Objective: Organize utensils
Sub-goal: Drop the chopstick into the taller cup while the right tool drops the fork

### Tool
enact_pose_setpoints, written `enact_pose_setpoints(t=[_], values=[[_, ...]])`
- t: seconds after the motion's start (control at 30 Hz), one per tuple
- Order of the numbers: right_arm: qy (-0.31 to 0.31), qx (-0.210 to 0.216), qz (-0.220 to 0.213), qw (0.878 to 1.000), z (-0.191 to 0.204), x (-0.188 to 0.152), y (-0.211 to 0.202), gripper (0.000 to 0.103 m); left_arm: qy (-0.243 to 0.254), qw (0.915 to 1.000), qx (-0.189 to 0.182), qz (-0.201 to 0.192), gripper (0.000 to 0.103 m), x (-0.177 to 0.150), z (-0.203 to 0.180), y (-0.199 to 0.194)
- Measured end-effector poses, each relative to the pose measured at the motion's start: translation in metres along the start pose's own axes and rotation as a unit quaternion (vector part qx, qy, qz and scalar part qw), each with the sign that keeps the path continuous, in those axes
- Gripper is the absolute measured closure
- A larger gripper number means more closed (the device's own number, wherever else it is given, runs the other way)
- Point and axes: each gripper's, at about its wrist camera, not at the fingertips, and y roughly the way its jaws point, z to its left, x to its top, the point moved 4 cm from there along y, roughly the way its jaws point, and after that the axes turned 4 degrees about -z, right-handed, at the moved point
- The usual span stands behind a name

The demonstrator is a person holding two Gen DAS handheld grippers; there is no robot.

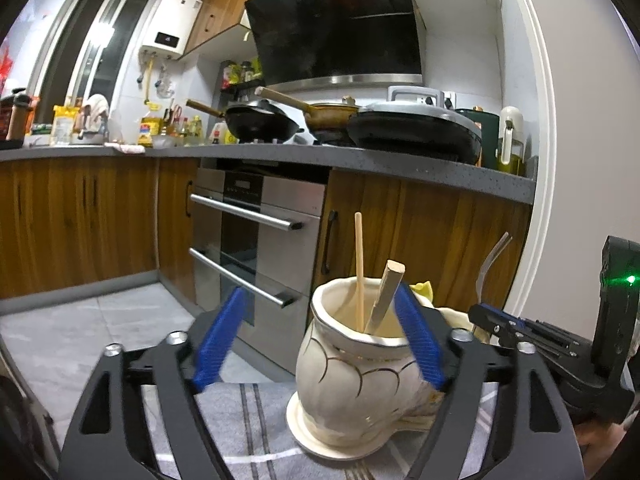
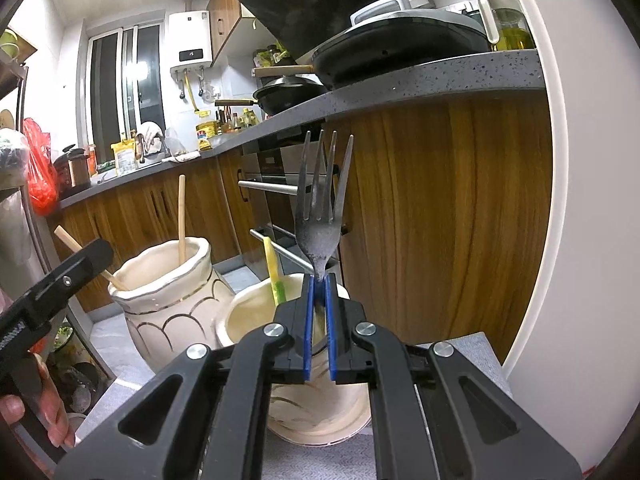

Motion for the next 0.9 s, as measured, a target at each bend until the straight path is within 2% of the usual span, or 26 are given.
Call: enact_pose_setpoints(t=[0.07,0.13,0.2,0.33,0.37,0.43,0.63,0.7,0.9], values=[[-0.002,-0.003,-0.004,1.0,0.0,0.001,-0.002,0.096,-0.004,1.0,0.003,-0.005,0.01,0.001,0.001,-0.002],[-0.002,-0.004,-0.006,1.0,-0.002,0.002,-0.001,0.091,-0.009,0.9999,0.008,-0.011,0.008,0.003,0.003,-0.003],[0.002,-0.003,-0.009,1.0,-0.003,0.002,-0.002,0.072,-0.013,0.9998,0.012,-0.012,0.006,0.003,0.005,-0.003],[0.002,-0.002,-0.019,1.0,-0.004,0.002,-0.006,0.066,-0.016,0.9996,0.021,-0.012,0.005,0.003,0.008,-0.002],[0.002,-0.001,-0.019,1.0,-0.003,0.003,-0.005,0.06,-0.016,0.9996,0.022,-0.012,0.005,0.003,0.009,-0.001],[0.003,-0.001,-0.019,1.0,-0.003,0.003,-0.004,0.056,-0.017,0.9995,0.024,-0.011,0.005,0.003,0.009,-0.001],[0.018,0.011,-0.026,0.999,-0.004,0.006,-0.011,0.023,-0.008,0.9995,0.03,-0.004,0.005,0.003,0.01,-0.003],[0.024,0.014,-0.034,0.999,-0.006,0.009,-0.018,0.007,-0.005,0.9994,0.034,-0.001,0.005,0.005,0.009,-0.006],[0.028,0.007,-0.05,0.998,-0.006,0.018,-0.039,0.005,0.011,0.9983,0.056,-0.015,0.005,0.014,0.002,-0.025]])
